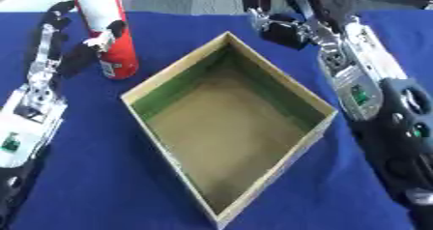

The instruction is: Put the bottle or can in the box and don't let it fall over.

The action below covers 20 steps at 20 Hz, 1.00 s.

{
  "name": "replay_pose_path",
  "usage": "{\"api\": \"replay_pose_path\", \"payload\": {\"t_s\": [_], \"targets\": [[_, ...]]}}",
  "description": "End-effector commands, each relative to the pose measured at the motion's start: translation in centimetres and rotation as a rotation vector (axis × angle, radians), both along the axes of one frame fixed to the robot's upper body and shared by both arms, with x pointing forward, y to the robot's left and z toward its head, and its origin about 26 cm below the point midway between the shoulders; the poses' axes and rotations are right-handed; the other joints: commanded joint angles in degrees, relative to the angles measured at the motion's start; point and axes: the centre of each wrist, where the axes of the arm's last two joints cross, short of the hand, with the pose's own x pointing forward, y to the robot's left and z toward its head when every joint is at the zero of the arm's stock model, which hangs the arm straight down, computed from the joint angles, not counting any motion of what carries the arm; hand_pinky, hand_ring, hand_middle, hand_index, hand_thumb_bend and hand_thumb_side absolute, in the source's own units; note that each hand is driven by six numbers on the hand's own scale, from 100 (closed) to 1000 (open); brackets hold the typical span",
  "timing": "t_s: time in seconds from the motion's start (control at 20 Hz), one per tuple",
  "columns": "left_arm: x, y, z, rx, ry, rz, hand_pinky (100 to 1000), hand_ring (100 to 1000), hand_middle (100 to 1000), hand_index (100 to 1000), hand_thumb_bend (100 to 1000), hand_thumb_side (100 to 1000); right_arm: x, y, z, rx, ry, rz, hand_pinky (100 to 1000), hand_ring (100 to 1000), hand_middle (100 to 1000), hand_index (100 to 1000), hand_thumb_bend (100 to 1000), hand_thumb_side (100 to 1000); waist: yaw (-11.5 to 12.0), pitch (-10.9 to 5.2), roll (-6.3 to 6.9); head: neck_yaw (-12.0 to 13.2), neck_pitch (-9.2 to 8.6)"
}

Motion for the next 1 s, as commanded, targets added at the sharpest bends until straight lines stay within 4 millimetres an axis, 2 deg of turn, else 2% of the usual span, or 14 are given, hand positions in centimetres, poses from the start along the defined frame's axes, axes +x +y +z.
{"api": "replay_pose_path", "payload": {"t_s": [0.05,0.15,0.65,1.0], "targets": [[-0.19,0.65,1.36,0.029,-0.028,0.045,1000,1000,1000,946,702,439,-0.09,-0.77,1.17,0.007,-0.015,0.011,607,177,736,280,100,158,0.2,-1.36,0.21,-0.3,0.29],[-0.22,0.67,1.44,0.035,-0.024,0.058,1000,1000,1000,951,714,431,0.06,-0.9,1.12,0.012,-0.004,0.02,611,177,743,281,100,189,0.2,-1.5,0.28,-0.3,0.25],[-0.13,0.89,1.88,0.025,-0.028,0.097,1000,1000,1000,965,704,444,0.65,-1.05,1.42,0.008,0.013,0.051,615,175,751,278,100,198,0.6,-1.49,0.24,-0.6,-0.48],[0.05,0.92,2.26,0.017,-0.031,0.101,1000,1000,1000,969,692,467,0.9,-1.12,1.78,0.008,0.002,0.054,613,171,746,274,100,163,0.7,-1.34,-0.02,-0.7,-0.91]]}}
